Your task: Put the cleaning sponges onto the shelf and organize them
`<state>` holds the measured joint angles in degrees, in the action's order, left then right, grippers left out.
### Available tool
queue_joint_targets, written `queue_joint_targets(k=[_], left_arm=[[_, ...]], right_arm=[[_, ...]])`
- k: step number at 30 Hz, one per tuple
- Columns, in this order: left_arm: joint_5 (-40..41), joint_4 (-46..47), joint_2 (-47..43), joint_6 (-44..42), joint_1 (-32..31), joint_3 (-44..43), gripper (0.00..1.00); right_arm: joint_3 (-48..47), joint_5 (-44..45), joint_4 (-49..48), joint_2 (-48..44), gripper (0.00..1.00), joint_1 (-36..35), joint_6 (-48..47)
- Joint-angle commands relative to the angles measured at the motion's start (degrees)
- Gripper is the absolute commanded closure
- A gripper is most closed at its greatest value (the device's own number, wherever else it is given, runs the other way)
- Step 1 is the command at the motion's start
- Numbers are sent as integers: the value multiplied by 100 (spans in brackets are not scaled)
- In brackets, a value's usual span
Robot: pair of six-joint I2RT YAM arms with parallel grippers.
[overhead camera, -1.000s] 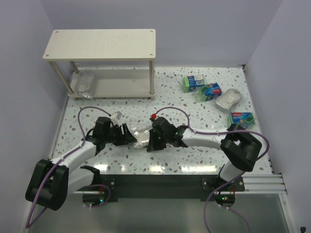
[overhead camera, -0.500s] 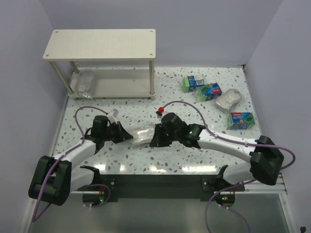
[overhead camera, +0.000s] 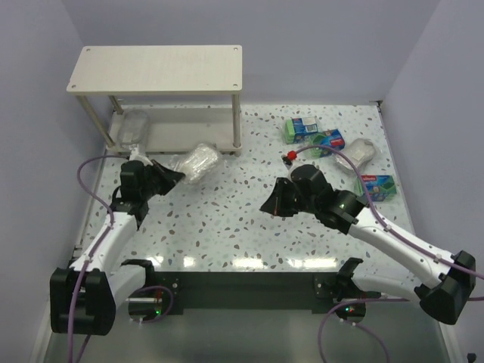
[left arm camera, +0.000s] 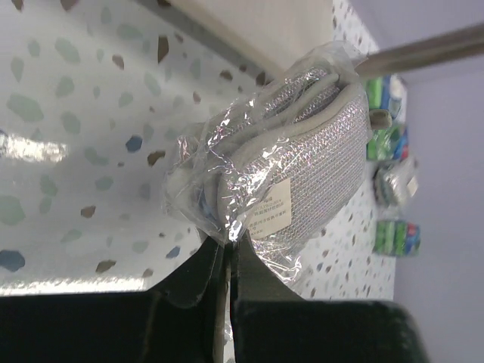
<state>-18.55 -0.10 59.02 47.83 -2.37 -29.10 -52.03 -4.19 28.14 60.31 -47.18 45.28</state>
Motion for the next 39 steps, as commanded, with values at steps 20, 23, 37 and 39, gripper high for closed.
queue_joint_targets(k=[20,23,37,39], left_arm=[[3173,600,2710,2599,53,-3065,100],[3190,450,2895,2582,61,-3171,100],[2928,28,3502,2494,421,-3277,100],[2805,71,3511,2468,430,-3225,94]], right_arm=[[308,199,332,-424,100,130,-283],[299,295,402,-485,100,139,-291],[290,392,482,-485,100,165,-265],[299,401,491,-486,100,165,-248]])
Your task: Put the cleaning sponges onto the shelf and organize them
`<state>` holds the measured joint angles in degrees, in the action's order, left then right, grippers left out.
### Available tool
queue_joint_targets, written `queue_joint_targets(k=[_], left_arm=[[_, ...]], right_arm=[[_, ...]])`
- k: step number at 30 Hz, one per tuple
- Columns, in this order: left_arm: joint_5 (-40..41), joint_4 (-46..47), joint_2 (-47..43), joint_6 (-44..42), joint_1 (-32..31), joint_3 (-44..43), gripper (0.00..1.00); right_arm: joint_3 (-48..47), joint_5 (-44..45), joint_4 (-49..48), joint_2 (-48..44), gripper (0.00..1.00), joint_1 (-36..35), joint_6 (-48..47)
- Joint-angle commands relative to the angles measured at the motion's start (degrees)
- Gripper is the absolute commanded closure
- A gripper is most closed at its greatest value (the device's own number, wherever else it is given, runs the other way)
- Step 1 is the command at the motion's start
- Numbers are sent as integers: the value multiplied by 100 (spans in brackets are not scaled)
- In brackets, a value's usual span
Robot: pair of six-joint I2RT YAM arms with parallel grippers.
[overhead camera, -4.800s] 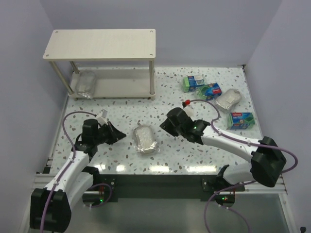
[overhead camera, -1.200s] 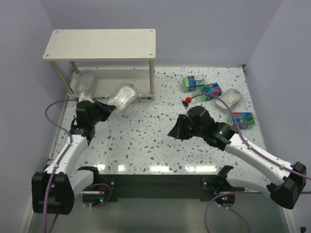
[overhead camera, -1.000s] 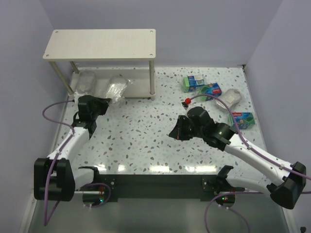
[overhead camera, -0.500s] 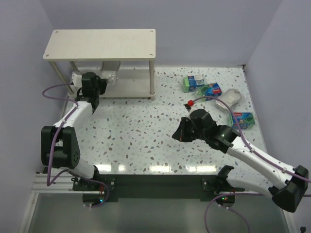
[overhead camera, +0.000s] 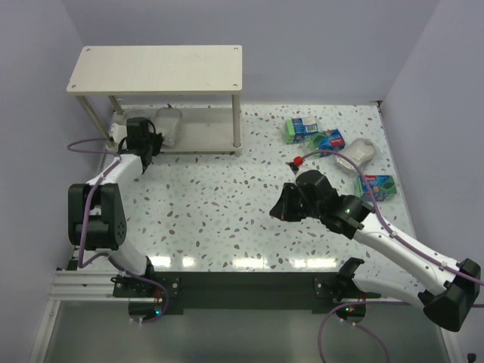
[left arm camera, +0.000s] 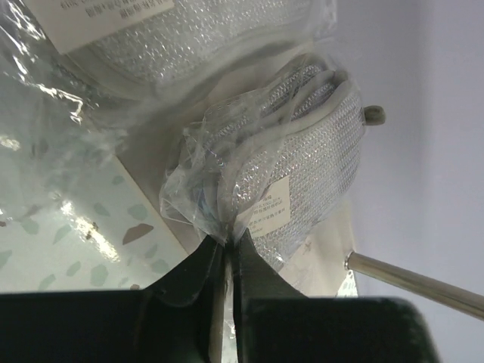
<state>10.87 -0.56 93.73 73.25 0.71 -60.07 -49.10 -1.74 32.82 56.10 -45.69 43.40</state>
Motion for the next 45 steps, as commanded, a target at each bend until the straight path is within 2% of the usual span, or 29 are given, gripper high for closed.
queue_joint_targets(k=[1,4,5,6,7,9,10,13,15,16,18,21,22,24,25,27,28,30,31,34,37,45], left_arm=[[-190,126,40,-100,131,-110,91],[-296,161,57,-118,131,-40,75],[-331,161,57,-110,131,4,65],[-410,187,40,-110,122,31,60],[-472,231,48,-127,131,48,52],[-638,267,5,-145,122,110,44],[-691,267,-30,-145,131,145,38],[-902,363,-276,-127,114,347,30],[-1016,416,-548,-127,122,575,27],[-1061,433,-654,-127,114,663,24],[-1296,495,-979,-188,122,900,22],[-1788,521,-1453,-346,61,1243,21],[-1895,522,-1576,-399,17,1435,21],[-2245,539,-1945,-618,-219,1629,20],[-2352,487,-2051,-724,-334,1778,20],[-2632,451,-2341,-1031,-701,1928,20],[-2730,503,-2438,-1145,-860,2138,20],[-3028,697,-2667,-1436,-1316,2341,20],[-3143,767,-2728,-1515,-1423,2534,21],[-3477,847,-2983,-1770,-1670,2877,21],[-3645,760,-3229,-2104,-1776,3027,21],[-3961,486,-3476,-2509,-1794,3203,20]], right_arm=[[6,156,14,-72,100,25,-59],[-38,244,23,-3,99,25,-59],[-55,227,14,15,97,34,-59],[-82,235,23,33,96,43,-86],[-99,244,32,59,93,34,-86],[-134,331,75,68,89,52,-103],[-143,341,84,59,83,60,-103],[-231,568,224,59,71,122,-130],[-293,700,330,42,67,201,-121],[-310,797,348,50,60,245,-130],[-380,876,444,112,53,455,-156],[-416,1087,515,340,37,1034,-244],[-416,1175,524,419,29,1532,-261],[-407,1211,472,717,23,2131,-367],[-425,1228,445,823,21,2752,-384],[-503,1246,314,1156,19,3406,-429],[-539,1255,261,1262,19,4053,-429],[-653,1334,138,1543,16,4584,-297],[-688,1256,85,1632,15,5274,-245],[-899,1448,40,1991,12,6051,19],[-1048,1413,-82,2360,10,6676,344],[-1137,1545,-302,3302,8,7495,977]])
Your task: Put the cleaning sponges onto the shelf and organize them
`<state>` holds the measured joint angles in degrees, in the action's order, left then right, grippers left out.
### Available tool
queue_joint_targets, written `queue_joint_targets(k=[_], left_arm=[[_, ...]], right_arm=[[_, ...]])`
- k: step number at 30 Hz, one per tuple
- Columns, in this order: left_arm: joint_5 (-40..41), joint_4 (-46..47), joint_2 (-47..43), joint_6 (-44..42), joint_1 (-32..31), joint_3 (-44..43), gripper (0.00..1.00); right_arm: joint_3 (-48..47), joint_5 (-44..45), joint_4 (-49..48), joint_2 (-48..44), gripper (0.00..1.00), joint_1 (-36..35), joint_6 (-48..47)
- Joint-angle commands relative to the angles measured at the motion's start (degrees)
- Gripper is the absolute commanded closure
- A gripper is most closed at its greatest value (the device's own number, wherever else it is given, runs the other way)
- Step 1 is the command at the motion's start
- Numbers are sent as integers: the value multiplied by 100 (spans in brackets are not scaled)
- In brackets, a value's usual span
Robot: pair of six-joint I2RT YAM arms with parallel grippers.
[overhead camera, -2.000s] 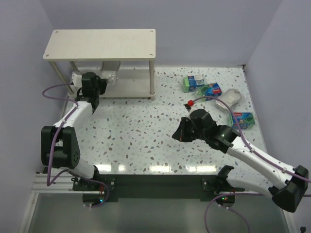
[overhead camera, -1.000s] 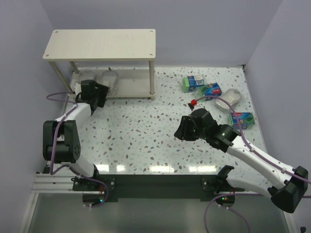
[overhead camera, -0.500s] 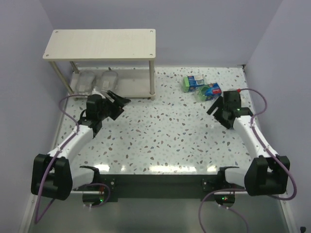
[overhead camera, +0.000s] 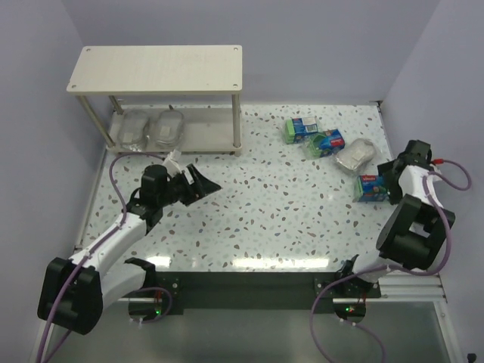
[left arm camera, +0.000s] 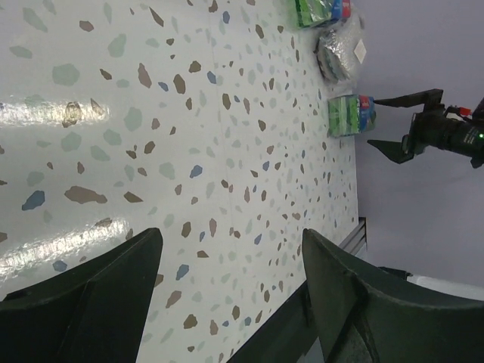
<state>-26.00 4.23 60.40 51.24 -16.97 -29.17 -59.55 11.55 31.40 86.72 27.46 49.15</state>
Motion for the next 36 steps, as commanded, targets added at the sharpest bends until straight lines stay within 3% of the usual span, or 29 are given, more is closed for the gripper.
queue_joint_targets(k=[1,7,11,16,20,25,31,36], left_arm=[[-274,16,-134,-308,-25,130,20],[-424,166,-29,-290,-25,280,21],[-441,201,-81,-229,-25,333,22],[-432,26,-300,-229,-25,324,23],[-424,-106,-494,-238,-25,333,24],[-274,-335,-582,-387,-25,359,24],[-213,-151,-477,-396,-34,675,24],[-134,-45,-441,-369,-34,772,24]], right_arm=[[-48,112,-256,301,8,285,472],[-136,-293,-476,926,10,356,307],[223,-706,-854,803,26,348,139],[934,-891,-907,-118,37,356,-97],[1621,-1146,-925,-1172,60,347,-212],[2393,-2155,-837,-2069,68,137,-309],[3184,-2078,-1458,-2791,69,-1628,794],[3126,-1665,-2015,-2215,68,-3123,1501]])
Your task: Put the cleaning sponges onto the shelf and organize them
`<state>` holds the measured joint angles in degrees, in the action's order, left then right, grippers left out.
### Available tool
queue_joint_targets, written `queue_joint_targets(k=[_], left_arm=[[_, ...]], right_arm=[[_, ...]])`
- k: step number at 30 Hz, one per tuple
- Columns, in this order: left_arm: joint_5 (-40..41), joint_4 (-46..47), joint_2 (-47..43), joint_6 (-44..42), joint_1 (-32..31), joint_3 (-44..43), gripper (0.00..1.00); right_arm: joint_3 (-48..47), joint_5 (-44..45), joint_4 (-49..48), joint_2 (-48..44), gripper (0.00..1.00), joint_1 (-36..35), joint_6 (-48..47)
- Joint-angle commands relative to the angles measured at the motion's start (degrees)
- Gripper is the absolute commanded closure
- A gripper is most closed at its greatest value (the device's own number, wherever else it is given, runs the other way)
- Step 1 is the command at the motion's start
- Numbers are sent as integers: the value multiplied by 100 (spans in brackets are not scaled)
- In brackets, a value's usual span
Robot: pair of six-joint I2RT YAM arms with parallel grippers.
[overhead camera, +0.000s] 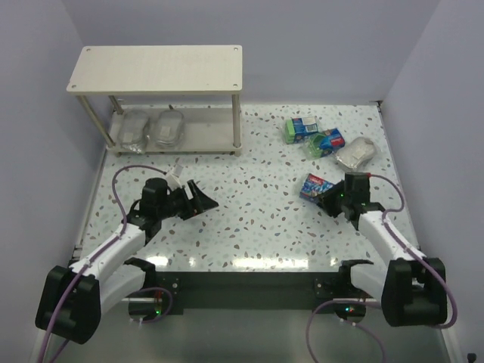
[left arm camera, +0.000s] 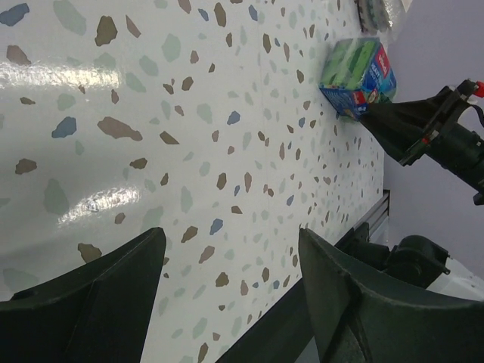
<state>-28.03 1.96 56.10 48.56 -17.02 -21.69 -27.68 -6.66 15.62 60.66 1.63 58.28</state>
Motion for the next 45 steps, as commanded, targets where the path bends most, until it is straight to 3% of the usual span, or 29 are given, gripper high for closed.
queue_joint_targets(k=[1,5,11,15,18,24,30,33,39,45], left_arm=[[70,182,-28,-109,-30,42,24],[61,156,-37,-118,-30,16,24],[52,147,-116,-109,-30,-10,24],[43,287,-20,-101,-56,-80,25],[-53,647,252,-162,-274,-238,25],[254,797,1657,-785,-1144,-1511,24],[316,596,3494,-1726,-1786,-3636,24],[386,446,4294,-2077,-2024,-4289,24],[404,156,5613,-2447,-2280,-5800,23],[377,68,6536,-2509,-2438,-6688,21]], right_arm=[[-236,199,-454,524,67,-697,605],[-553,147,-718,1122,65,-1391,711],[-1195,-265,-692,1386,65,-1771,352],[-1809,-986,-69,1510,64,-1806,-455],[-1881,-733,502,993,57,-1815,-834],[-2188,418,1679,245,39,-1798,-1293],[-2478,1376,2488,-256,31,-1736,-1442],[-2645,1684,2884,-493,28,-1675,-1556],[-2769,1756,3351,-880,23,-1578,-1732],[-2646,1615,3430,-1153,22,-1569,-1794]])
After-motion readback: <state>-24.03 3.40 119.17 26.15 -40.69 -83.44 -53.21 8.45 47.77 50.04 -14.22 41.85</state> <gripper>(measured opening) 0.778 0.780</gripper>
